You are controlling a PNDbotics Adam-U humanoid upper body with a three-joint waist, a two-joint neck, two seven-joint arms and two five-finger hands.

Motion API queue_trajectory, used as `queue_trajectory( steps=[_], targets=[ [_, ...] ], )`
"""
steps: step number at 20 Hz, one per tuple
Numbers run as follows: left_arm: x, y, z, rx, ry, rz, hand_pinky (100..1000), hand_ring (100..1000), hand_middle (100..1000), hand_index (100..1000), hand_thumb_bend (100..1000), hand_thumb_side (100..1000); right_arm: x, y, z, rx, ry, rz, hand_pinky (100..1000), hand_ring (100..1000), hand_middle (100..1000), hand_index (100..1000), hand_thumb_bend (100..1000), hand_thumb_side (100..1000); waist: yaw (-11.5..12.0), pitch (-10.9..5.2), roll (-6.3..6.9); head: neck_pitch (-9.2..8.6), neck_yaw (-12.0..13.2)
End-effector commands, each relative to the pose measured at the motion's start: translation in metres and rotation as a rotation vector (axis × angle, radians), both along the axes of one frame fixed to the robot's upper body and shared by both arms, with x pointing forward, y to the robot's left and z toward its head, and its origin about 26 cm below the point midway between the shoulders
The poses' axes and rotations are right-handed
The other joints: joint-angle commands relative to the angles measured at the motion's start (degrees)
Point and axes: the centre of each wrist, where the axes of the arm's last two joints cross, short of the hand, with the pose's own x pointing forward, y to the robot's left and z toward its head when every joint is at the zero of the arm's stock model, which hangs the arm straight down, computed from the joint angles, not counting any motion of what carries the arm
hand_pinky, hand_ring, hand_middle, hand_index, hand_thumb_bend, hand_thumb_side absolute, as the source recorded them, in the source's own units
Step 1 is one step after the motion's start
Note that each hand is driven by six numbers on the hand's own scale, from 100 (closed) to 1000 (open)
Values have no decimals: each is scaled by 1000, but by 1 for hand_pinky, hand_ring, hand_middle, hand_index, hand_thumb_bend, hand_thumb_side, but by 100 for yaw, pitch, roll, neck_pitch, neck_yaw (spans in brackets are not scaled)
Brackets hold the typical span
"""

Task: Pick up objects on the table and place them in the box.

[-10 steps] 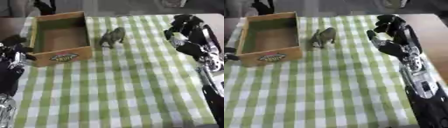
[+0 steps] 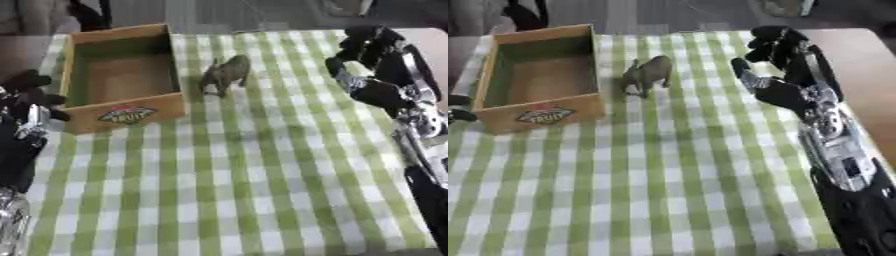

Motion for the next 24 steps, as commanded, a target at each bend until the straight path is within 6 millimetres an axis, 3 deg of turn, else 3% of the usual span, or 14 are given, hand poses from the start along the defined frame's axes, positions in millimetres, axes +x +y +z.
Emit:
queue_trajectory(
  steps=[1,6,15,19,24],
  targets=[
    [-1,1,8,11,-29,0,512,610,694,773,100,203,2,-5,15,-55,-34,8,670,585,577,730,375,100,14,-90,-6,-19,-19],
    [-1,1,7,13,-26,-4,512,611,694,773,100,204,10,-4,38,-190,-79,76,676,602,585,733,355,100,91,-98,-35,1,-44],
    [-1,-1,4,22,-14,-17,512,611,695,773,100,204,42,-5,95,-624,-201,286,717,674,627,769,406,100,265,-153,-79,72,-99],
    [-2,-1,3,24,-9,-23,512,611,695,773,100,203,66,-6,104,-799,-193,322,741,716,667,801,422,169,378,-190,-92,100,-109],
    [-2,-2,3,27,-6,-31,512,611,695,773,100,202,96,-1,99,-968,-147,314,757,742,695,819,428,218,506,-214,-102,106,-128]
  ],
)
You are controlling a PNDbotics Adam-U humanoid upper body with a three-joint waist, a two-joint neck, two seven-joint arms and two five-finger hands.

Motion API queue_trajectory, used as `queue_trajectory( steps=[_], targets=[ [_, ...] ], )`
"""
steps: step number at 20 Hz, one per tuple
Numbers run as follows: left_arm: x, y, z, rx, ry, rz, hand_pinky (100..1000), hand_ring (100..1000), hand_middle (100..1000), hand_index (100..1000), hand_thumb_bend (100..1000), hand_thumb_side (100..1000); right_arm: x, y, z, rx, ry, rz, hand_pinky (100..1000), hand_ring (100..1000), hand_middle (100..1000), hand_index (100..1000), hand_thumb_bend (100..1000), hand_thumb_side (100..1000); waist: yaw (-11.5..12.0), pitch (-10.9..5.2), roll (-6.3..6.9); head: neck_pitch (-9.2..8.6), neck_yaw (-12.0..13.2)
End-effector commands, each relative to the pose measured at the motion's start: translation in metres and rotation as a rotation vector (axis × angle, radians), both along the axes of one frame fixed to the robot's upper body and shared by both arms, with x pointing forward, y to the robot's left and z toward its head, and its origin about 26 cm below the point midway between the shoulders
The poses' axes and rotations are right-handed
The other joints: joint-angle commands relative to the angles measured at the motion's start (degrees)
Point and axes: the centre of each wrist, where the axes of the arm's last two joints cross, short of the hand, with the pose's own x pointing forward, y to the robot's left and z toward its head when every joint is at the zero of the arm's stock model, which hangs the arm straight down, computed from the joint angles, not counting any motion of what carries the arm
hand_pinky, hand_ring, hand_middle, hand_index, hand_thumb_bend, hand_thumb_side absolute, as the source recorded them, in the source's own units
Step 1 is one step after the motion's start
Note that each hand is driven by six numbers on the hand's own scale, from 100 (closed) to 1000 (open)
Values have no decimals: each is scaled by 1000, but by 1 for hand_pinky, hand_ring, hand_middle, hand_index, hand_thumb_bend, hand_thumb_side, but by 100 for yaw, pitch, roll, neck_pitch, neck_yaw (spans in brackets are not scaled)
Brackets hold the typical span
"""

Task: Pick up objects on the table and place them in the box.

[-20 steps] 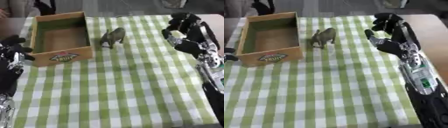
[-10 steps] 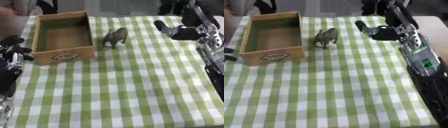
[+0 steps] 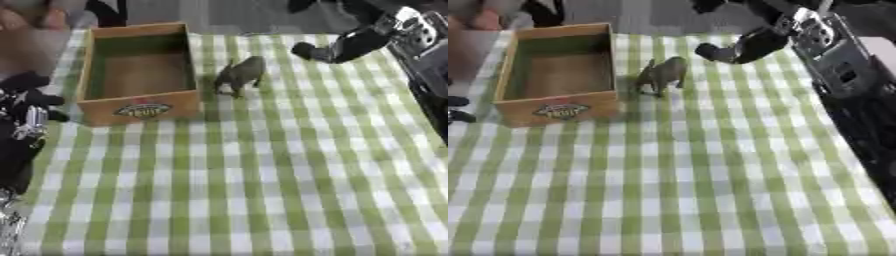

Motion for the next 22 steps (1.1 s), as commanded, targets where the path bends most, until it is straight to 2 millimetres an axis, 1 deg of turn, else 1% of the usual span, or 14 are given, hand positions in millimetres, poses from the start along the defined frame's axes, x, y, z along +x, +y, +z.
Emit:
queue_trajectory(
  steps=[1,6,13,17,22],
  targets=[
    [0,1,6,15,-19,-10,512,611,695,773,100,202,15,-2,0,-102,-7,-29,759,747,700,822,428,224,42,-105,5,46,-24],
    [0,-1,7,17,-23,-22,512,611,695,773,100,199,36,11,-11,-219,-1,-52,786,786,745,839,432,270,202,-103,19,37,-72],
    [0,-4,8,13,-25,-33,513,611,696,773,100,198,52,23,-23,-372,-61,-130,888,917,871,877,436,368,413,-85,37,28,-129],
    [1,-4,10,12,-29,-38,513,611,696,773,100,197,57,20,-33,-450,-81,-181,897,928,872,883,437,387,486,-68,36,19,-140],
    [1,-5,11,11,-32,-41,513,611,696,773,100,196,61,10,-44,-487,-79,-239,899,931,876,885,438,399,527,-53,38,15,-141]
  ],
)
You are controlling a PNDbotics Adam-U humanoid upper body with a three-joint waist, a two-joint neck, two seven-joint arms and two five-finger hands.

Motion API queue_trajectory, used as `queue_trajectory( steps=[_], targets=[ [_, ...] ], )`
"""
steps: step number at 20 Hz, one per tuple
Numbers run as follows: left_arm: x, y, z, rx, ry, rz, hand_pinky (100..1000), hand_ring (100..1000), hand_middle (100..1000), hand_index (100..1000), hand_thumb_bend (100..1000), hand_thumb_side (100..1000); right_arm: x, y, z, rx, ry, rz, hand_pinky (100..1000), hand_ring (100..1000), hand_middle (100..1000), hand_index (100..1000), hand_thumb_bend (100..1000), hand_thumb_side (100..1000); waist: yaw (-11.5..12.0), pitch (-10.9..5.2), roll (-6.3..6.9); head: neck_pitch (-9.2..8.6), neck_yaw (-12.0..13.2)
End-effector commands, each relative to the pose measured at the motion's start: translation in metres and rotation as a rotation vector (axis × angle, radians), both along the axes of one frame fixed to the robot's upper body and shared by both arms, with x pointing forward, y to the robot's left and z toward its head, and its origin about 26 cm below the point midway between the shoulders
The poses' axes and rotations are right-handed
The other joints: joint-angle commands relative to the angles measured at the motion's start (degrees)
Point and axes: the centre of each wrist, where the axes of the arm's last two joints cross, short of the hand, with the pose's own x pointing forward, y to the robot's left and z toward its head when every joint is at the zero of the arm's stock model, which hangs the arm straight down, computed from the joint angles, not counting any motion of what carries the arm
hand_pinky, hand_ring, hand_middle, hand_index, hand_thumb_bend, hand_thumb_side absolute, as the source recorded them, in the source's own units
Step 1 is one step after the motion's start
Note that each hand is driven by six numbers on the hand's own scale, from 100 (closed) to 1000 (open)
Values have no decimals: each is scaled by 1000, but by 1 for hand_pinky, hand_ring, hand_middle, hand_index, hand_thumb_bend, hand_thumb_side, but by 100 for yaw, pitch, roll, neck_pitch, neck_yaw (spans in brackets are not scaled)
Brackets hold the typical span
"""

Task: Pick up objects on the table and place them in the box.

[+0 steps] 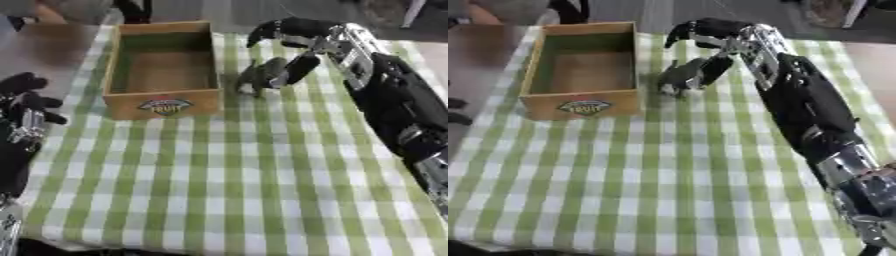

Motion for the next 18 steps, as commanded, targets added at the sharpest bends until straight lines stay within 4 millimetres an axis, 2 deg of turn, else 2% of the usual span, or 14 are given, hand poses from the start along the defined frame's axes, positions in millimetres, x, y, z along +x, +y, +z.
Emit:
queue_trajectory(
  steps=[1,7,18],
  targets=[
    [0,-1,9,5,-30,-14,513,611,696,773,100,196,3,-8,11,-23,-48,-39,899,931,875,885,438,403,22,-76,27,11,-22],
    [0,-1,9,5,-31,-15,513,611,696,773,100,195,5,-15,4,-58,-67,-78,900,933,878,886,439,415,47,-79,39,2,-31],
    [0,-3,10,1,-34,-24,514,611,697,773,100,191,5,-17,-22,-82,-85,-116,841,840,790,849,440,441,95,-83,111,-36,-54]
  ],
)
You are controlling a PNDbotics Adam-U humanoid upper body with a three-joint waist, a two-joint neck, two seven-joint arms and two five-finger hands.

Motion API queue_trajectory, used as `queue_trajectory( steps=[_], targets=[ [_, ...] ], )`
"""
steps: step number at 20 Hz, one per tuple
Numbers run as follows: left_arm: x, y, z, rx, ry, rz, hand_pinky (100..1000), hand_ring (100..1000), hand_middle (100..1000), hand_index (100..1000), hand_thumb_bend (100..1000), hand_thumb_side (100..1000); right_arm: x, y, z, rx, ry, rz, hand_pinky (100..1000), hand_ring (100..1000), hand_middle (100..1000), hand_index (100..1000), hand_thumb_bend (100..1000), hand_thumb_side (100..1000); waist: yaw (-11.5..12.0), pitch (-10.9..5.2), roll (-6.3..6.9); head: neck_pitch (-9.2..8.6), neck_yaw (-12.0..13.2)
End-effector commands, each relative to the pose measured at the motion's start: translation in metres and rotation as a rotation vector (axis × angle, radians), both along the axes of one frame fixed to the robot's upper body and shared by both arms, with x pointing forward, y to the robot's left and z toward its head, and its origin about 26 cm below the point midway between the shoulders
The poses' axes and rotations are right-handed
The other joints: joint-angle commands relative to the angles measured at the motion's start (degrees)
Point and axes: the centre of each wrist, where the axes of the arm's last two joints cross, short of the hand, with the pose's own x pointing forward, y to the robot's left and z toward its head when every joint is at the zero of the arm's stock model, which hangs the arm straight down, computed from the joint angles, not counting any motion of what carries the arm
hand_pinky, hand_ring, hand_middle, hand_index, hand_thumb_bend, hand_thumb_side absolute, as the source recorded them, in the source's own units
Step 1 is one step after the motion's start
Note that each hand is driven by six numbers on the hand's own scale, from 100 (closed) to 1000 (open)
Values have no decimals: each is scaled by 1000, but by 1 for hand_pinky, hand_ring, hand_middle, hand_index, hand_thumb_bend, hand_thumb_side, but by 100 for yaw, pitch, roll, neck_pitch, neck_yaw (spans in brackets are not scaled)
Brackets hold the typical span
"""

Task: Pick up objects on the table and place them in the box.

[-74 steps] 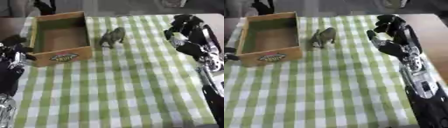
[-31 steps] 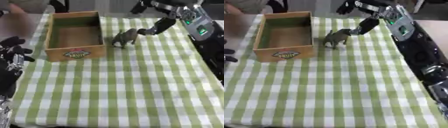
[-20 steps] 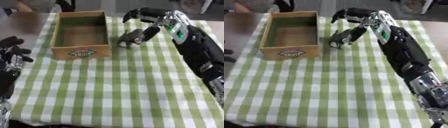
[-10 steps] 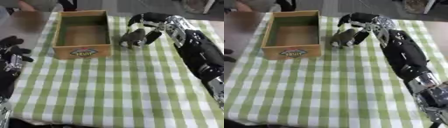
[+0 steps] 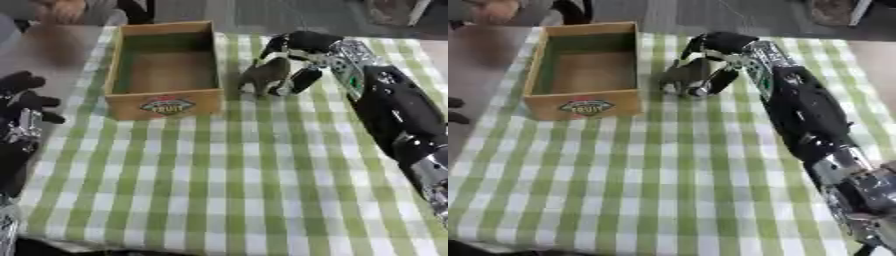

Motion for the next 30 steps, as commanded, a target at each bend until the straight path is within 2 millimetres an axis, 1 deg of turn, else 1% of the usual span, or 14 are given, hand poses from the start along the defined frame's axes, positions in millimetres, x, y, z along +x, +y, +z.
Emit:
queue_trajectory(
  steps=[1,7,8,9,12,13,14,16,18,19,20,22,26,30],
  targets=[
    [-1,-2,8,1,-31,-15,514,611,697,773,100,191,2,-2,5,-13,-36,-10,840,837,788,848,440,442,14,-86,39,-35,-11],
    [-1,-2,8,1,-31,-16,514,611,697,773,100,191,2,-1,-2,-26,-44,-7,837,832,785,847,440,443,19,-87,46,-43,-10],
    [-1,-2,8,0,-31,-16,515,611,698,773,100,192,2,-1,-2,-26,-45,-6,782,770,730,812,442,445,22,-85,46,-42,-9],
    [-1,-2,8,-1,-30,-15,515,611,698,773,100,192,2,1,-3,-24,-51,-3,765,748,710,800,443,444,36,-81,44,-44,-18],
    [-1,-2,8,-2,-29,-15,515,611,698,773,100,193,2,3,-3,-11,-83,3,667,585,574,723,449,402,49,-80,35,-46,-28],
    [-1,-2,8,-2,-29,-15,515,611,698,773,100,193,2,3,-3,-2,-98,6,650,557,544,701,450,396,48,-80,30,-47,-29],
    [-1,-2,8,-2,-29,-15,515,611,698,773,100,193,2,3,-2,4,-110,9,619,511,497,658,451,382,47,-79,25,-48,-28],
    [-1,-2,8,-2,-30,-15,515,610,698,773,100,193,1,4,-1,16,-137,18,570,461,444,585,444,355,42,-77,15,-49,-26],
    [-1,-2,8,-2,-31,-14,515,610,698,773,100,193,1,4,1,30,-165,23,515,412,393,526,358,326,37,-76,9,-51,-26],
    [-1,-2,8,-2,-31,-13,515,610,698,773,100,193,1,4,2,39,-181,24,490,390,371,501,301,310,35,-76,7,-52,-26],
    [-1,-2,8,-2,-31,-13,515,610,698,773,100,193,1,3,3,47,-195,24,465,374,355,483,214,287,33,-77,5,-54,-26],
    [-1,-1,8,-2,-31,-11,516,610,698,773,100,193,1,3,3,63,-221,23,433,352,335,461,115,260,31,-80,1,-59,-26],
    [-1,-1,8,-2,-31,-9,516,610,699,773,100,193,1,4,8,84,-263,33,420,341,323,448,100,248,20,-86,-12,-62,-19],
    [-1,0,8,0,-31,-7,516,610,699,773,100,193,2,9,25,105,-310,70,423,339,321,444,100,248,0,-103,-40,-58,-4]
  ],
)
